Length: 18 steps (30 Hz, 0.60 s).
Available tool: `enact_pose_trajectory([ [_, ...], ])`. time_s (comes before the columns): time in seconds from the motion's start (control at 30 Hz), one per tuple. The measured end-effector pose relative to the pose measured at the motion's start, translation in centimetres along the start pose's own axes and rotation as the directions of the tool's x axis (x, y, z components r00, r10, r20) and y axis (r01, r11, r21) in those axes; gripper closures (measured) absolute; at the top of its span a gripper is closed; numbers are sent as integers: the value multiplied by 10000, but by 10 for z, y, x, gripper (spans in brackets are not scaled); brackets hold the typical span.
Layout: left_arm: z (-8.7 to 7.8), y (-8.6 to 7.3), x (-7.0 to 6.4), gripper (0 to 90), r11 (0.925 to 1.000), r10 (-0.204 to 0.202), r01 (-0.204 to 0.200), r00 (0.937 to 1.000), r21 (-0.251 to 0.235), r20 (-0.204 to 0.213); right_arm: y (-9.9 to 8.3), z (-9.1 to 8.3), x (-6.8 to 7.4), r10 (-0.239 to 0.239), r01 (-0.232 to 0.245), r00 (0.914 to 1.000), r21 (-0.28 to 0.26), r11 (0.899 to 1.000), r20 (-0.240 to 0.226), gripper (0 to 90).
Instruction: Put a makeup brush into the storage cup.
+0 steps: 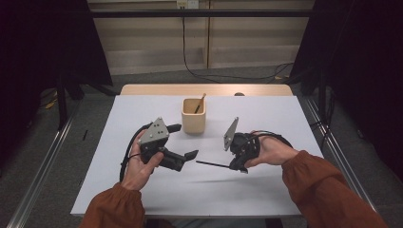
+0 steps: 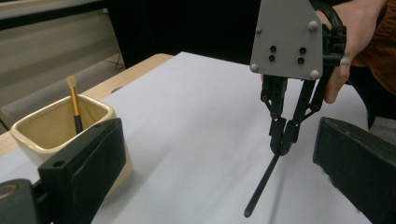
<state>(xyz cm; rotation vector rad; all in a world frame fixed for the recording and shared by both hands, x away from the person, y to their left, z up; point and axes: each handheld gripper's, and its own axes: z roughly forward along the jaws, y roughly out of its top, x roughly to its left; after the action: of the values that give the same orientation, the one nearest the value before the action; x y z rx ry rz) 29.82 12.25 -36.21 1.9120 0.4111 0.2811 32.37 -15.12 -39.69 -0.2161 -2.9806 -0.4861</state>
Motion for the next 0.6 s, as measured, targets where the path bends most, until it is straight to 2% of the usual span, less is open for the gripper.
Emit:
enact_pose_trajectory([
  [0.13,6,5,2,29,9994,155,-165,9994,306,323,2,1,1,-66,67,9999,124,9999,-76,861],
  [0.17,9,6,2,29,9986,199,-224,9985,488,517,2,2,1,-108,109,9999,143,9998,-76,861],
  [0.23,12,7,1,25,9962,245,-305,9970,818,734,4,2,2,-67,70,9999,266,9996,-119,861],
  [0.3,16,8,1,23,9925,287,-407,9943,1155,1031,5,2,2,-218,220,9997,247,9995,-79,861],
  [0.43,21,7,1,24,9871,280,-470,9919,1530,1238,7,2,2,-297,299,9995,340,9990,-44,861],
  [0.53,26,5,2,25,9801,256,-518,9903,1918,1367,8,3,3,-286,289,9996,444,9986,-70,861],
  [0.6,29,5,3,37,9685,269,-646,9872,2407,1569,9,4,4,-275,280,9996,528,9982,-100,861],
])
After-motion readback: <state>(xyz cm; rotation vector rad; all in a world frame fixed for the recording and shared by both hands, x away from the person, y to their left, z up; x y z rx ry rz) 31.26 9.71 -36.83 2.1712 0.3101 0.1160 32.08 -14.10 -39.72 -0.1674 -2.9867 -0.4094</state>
